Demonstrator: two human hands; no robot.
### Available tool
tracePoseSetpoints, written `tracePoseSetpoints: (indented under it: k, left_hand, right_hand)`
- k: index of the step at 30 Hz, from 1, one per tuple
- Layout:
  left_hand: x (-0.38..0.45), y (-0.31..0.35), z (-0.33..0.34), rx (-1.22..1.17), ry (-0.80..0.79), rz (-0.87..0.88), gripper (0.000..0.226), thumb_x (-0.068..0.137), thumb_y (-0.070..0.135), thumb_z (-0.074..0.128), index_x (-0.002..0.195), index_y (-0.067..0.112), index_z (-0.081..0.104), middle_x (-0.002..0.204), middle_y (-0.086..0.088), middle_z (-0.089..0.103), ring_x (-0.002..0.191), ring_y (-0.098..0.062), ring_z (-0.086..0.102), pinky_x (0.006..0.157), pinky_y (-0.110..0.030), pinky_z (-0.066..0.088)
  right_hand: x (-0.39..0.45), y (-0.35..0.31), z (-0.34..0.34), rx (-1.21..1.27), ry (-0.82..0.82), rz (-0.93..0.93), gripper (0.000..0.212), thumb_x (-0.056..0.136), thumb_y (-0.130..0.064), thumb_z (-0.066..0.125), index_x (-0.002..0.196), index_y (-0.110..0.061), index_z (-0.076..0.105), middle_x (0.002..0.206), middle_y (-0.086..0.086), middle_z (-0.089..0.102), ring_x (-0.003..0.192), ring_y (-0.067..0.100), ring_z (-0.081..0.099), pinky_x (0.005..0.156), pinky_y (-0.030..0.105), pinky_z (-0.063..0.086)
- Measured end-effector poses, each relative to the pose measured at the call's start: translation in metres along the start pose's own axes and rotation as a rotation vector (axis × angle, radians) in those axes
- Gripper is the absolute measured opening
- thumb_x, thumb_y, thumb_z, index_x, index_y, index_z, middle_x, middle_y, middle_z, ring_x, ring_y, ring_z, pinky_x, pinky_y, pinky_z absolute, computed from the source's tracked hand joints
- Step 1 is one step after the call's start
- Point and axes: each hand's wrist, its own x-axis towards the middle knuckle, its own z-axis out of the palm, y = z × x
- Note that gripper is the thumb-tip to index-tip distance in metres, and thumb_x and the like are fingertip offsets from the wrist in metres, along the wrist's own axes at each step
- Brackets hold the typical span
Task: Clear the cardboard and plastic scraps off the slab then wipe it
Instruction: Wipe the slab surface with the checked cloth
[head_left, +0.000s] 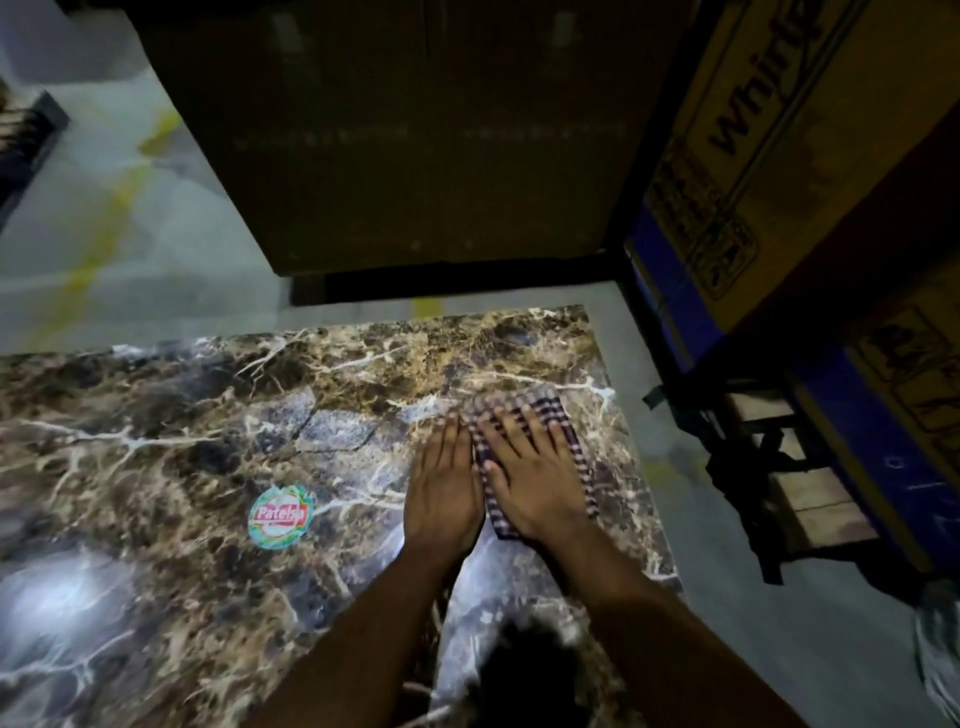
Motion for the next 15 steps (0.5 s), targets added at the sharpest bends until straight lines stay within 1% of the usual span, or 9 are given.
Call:
tracePoseSetpoints:
  k: [3, 5, 7, 8, 11, 13, 15]
  left_hand:
    - [0.014, -0.003, -0.002, 0.012, 0.027, 0.002, 0.058, 0.107, 0.035, 0.024, 0.161, 0.016, 0.013, 0.169, -0.002, 0.006, 0.155, -0.018, 0.002, 0.126, -0.037, 0.002]
    - [0.017, -0.002, -0.003, 0.008, 0.040, 0.012, 0.057, 0.107, 0.034, 0.026, 0.160, 0.017, 0.016, 0.169, -0.002, 0.009, 0.155, -0.018, 0.004, 0.126, -0.036, 0.002]
    - [0.026, -0.001, -0.003, 0.000, 0.046, 0.011, 0.057, 0.107, 0.034, 0.026, 0.160, 0.017, 0.016, 0.169, -0.001, 0.008, 0.155, -0.017, 0.003, 0.126, -0.035, 0.001]
    - [0.032, 0.000, -0.003, 0.006, 0.055, 0.008, 0.058, 0.107, 0.034, 0.025, 0.160, 0.017, 0.014, 0.169, -0.001, 0.007, 0.155, -0.017, 0.002, 0.126, -0.035, 0.000]
    - [0.055, -0.001, -0.004, 0.025, 0.063, -0.007, 0.058, 0.107, 0.034, 0.020, 0.161, 0.017, 0.009, 0.170, 0.000, 0.001, 0.155, -0.016, 0.000, 0.123, -0.035, -0.004]
    - [0.066, -0.003, -0.006, 0.022, 0.085, -0.024, 0.058, 0.107, 0.035, 0.021, 0.161, 0.016, 0.011, 0.169, -0.001, 0.002, 0.155, -0.017, 0.001, 0.123, -0.034, -0.003]
    - [0.073, -0.005, -0.009, 0.018, 0.093, -0.024, 0.059, 0.106, 0.035, 0.023, 0.161, 0.017, 0.011, 0.169, -0.002, 0.003, 0.155, -0.018, 0.002, 0.124, -0.035, 0.000]
  right_hand:
    - [-0.010, 0.025, -0.001, -0.025, -0.004, -0.052, 0.059, 0.103, -0.051, 0.023, 0.160, -0.040, 0.015, 0.168, -0.010, 0.017, 0.156, 0.022, 0.010, 0.124, 0.044, 0.000]
    - [0.016, 0.039, -0.004, -0.020, 0.025, 0.002, 0.059, 0.102, -0.053, 0.019, 0.160, -0.040, 0.015, 0.168, -0.009, 0.017, 0.156, 0.022, 0.008, 0.124, 0.044, 0.001]
    - [0.057, 0.036, -0.008, 0.012, 0.040, 0.074, 0.062, 0.100, -0.055, 0.014, 0.160, -0.038, 0.017, 0.168, -0.007, 0.018, 0.156, 0.023, 0.007, 0.125, 0.046, 0.004]
    - [0.074, 0.029, -0.010, 0.023, 0.043, 0.082, 0.063, 0.099, -0.055, 0.013, 0.160, -0.037, 0.017, 0.168, -0.006, 0.017, 0.156, 0.023, 0.006, 0.124, 0.047, 0.004]
    - [0.087, 0.014, -0.010, 0.000, 0.018, 0.006, 0.063, 0.100, -0.054, 0.015, 0.160, -0.038, 0.014, 0.168, -0.007, 0.017, 0.156, 0.023, 0.006, 0.125, 0.048, 0.004]
    - [0.074, 0.020, -0.009, -0.019, 0.010, -0.050, 0.060, 0.102, -0.053, 0.018, 0.160, -0.040, 0.012, 0.168, -0.009, 0.017, 0.156, 0.021, 0.007, 0.126, 0.047, 0.003]
    - [0.071, 0.035, -0.012, -0.001, 0.000, -0.059, 0.059, 0.102, -0.054, 0.018, 0.159, -0.043, 0.011, 0.168, -0.011, 0.016, 0.156, 0.019, 0.007, 0.126, 0.046, 0.001]
